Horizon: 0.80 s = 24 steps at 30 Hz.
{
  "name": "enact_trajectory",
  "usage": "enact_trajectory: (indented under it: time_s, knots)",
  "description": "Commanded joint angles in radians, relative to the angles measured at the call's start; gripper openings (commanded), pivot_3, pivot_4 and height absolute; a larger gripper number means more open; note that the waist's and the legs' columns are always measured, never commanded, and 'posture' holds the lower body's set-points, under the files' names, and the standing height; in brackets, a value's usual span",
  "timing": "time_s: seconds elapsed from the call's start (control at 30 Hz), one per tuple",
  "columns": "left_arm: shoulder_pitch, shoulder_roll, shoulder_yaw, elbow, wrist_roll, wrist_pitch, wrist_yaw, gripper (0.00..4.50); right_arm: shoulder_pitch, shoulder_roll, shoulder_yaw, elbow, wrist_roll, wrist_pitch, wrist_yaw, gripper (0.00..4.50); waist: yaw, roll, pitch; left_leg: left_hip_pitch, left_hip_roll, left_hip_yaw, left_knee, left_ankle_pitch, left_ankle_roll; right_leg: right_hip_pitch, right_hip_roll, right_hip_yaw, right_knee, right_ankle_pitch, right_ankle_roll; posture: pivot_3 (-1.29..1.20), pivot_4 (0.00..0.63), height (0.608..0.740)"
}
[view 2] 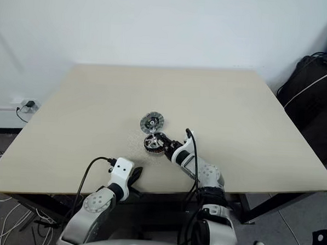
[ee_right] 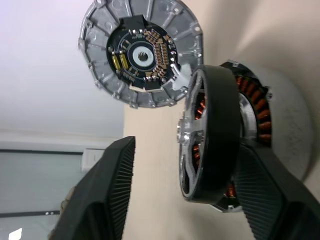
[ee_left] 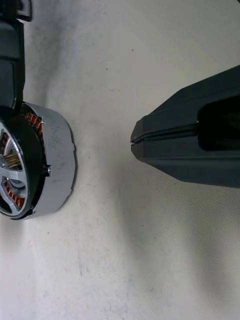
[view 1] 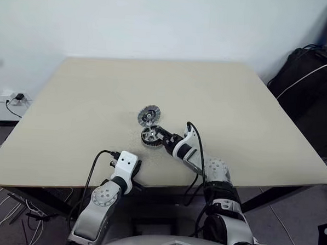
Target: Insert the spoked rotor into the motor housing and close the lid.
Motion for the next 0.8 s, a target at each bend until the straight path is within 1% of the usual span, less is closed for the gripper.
enact_trajectory:
  time_s: [0.03, 0.2, 0.63, 0.7, 0.8]
  knots:
    - [-0.016, -0.004, -0.005, -0.031, -0.008, -0.013, -0.004, 0.00, 0.009, -0.007, -0.014, -0.086, 0.009, 0.006, -0.010, 2.94, 0.001, 0.000, 0.000, 0.000, 0.000, 0.000, 0.000, 0.000, 0.000, 0.000, 0.000, 0.000, 0.000, 0.000, 0.000, 0.00, 0.000, 0.740]
    - [-0.023, -0.007, -0.008, -0.021, -0.009, -0.016, -0.009, 0.00, 0.045, -0.027, -0.014, -0.201, 0.019, 0.033, -0.035, 2.94, 0.000, 0.000, 0.000, 0.000, 0.000, 0.000, 0.000, 0.000, 0.000, 0.000, 0.000, 0.000, 0.000, 0.000, 0.000, 0.00, 0.000, 0.740]
    - [-0.042, -0.008, -0.015, 0.000, -0.009, -0.022, -0.025, 0.00, 0.118, -0.057, -0.003, -0.416, 0.034, 0.083, -0.075, 2.94, 0.001, 0.000, 0.000, 0.000, 0.000, 0.000, 0.000, 0.000, 0.000, 0.000, 0.000, 0.000, 0.000, 0.000, 0.000, 0.00, 0.000, 0.740]
    - [-0.040, -0.008, -0.015, -0.001, -0.009, -0.023, -0.025, 0.00, 0.136, -0.079, 0.029, -0.478, 0.004, 0.076, -0.071, 2.94, 0.002, 0.000, 0.000, 0.000, 0.000, 0.000, 0.000, 0.000, 0.000, 0.000, 0.000, 0.000, 0.000, 0.000, 0.000, 0.00, 0.000, 0.740]
    - [-0.038, -0.007, -0.015, -0.002, -0.009, -0.022, -0.027, 0.00, 0.174, -0.140, 0.150, -0.591, -0.120, -0.005, -0.032, 2.94, 0.001, 0.000, 0.000, 0.000, -0.001, 0.000, 0.000, 0.000, 0.000, 0.000, 0.000, 0.000, 0.000, 0.000, 0.000, 0.00, 0.000, 0.740]
